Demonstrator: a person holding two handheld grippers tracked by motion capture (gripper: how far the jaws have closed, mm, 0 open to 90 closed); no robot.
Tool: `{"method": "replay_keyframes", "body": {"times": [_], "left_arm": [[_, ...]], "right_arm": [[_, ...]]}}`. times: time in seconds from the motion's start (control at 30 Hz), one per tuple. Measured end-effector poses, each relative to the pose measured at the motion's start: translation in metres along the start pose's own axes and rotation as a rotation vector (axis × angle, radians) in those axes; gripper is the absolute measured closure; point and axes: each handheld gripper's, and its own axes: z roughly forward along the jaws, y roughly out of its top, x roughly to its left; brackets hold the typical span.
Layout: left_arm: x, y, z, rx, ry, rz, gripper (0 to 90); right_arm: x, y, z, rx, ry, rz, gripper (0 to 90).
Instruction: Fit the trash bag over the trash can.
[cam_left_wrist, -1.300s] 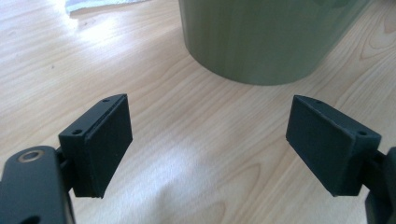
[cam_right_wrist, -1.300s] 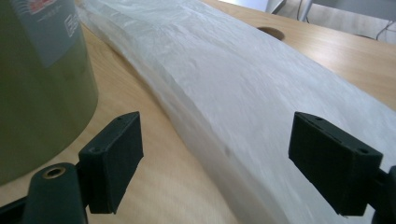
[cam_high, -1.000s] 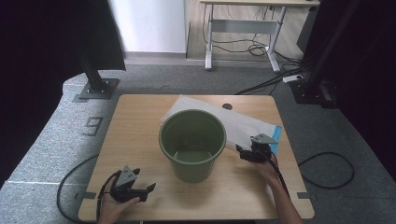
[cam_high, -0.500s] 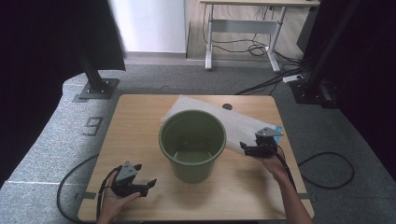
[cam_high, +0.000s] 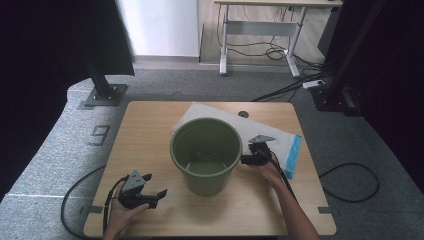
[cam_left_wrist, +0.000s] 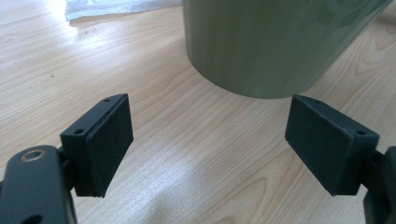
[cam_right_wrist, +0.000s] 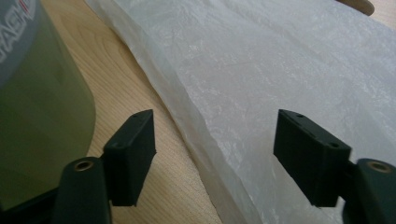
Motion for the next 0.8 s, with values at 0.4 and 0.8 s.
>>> {"method": "replay_keyframes", "body": {"times": [0.4, 0.8], "left_arm": [[-0.001, -0.002, -0.001, 0.026, 0.038, -0.008, 16.4], [0.003, -0.004, -0.006, 0.007, 0.046, -0.034, 17.4]], "right_arm": [[-0.004, -0.007, 0.008, 0.065, -0.043, 0.013, 72.1], [0.003, -0.029, -0.03, 0.035, -0.075, 0.015, 88.4]]}}
